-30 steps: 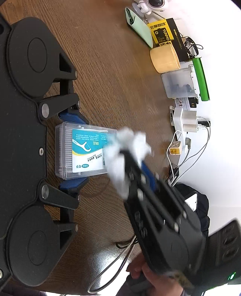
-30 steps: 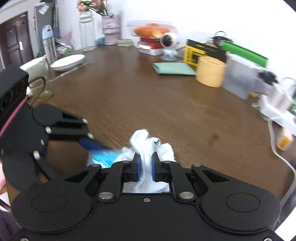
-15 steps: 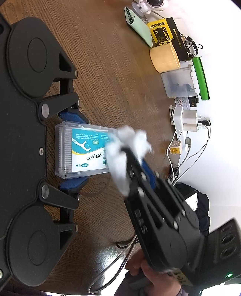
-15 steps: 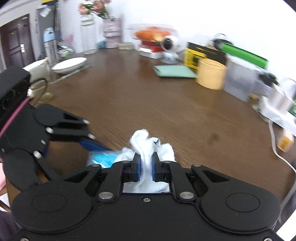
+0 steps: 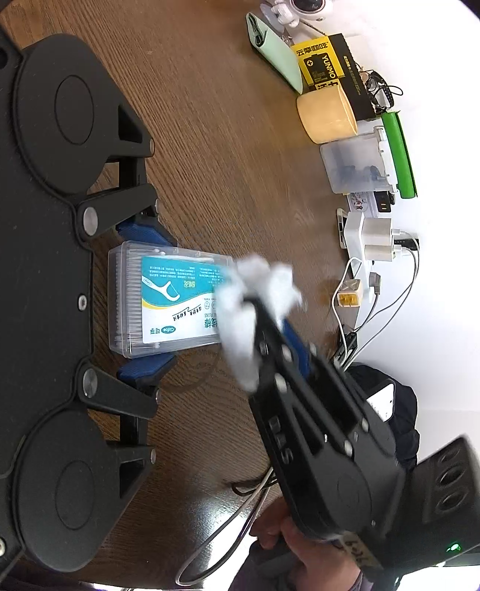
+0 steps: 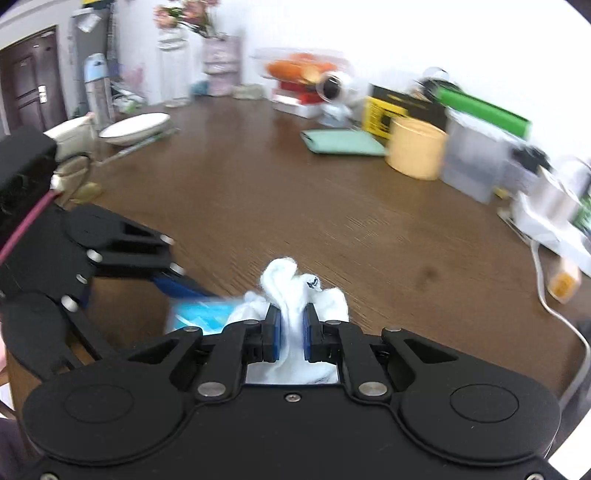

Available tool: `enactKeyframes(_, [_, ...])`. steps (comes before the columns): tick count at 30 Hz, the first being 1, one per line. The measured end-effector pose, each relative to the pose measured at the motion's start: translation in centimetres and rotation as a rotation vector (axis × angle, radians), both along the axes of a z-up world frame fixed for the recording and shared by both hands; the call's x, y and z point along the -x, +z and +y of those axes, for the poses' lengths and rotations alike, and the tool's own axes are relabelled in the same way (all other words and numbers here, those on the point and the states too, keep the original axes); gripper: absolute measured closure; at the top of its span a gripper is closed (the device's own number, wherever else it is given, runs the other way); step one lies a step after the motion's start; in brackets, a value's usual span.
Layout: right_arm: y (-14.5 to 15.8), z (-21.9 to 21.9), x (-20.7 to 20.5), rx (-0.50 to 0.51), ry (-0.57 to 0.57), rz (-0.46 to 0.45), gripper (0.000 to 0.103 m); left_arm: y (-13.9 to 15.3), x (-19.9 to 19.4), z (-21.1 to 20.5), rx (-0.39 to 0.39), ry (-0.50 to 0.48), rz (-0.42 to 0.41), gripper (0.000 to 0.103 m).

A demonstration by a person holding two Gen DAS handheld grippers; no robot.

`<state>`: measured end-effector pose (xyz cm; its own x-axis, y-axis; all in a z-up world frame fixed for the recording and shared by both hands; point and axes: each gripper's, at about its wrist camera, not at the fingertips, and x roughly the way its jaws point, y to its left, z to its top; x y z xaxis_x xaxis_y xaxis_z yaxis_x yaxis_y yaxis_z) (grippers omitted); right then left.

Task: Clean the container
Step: 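Rub the wipe across the box lid with the right gripper repeatedly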

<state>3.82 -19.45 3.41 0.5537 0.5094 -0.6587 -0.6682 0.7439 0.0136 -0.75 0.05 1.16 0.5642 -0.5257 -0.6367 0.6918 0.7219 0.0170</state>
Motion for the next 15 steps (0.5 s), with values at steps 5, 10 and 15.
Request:
enactKeyframes(5, [0.3,0.3,2.0,-0.070,0.088,0.057,0.091,0.0,-0.2,-0.1,0.001,-0.009,0.001,0.044])
enactKeyframes(10, [0.1,2.7,1.4,-0.050,0.134,0.003,0.091,0.0,-0.3,-0.2,0.000,-0.008,0.001,0.044])
enactKeyframes(15, [0.1,0.7,0.6,0.056,0.031,-0.070,0.091,0.0,-0.3,-0.2,0.002,-0.009,0.002,0.044])
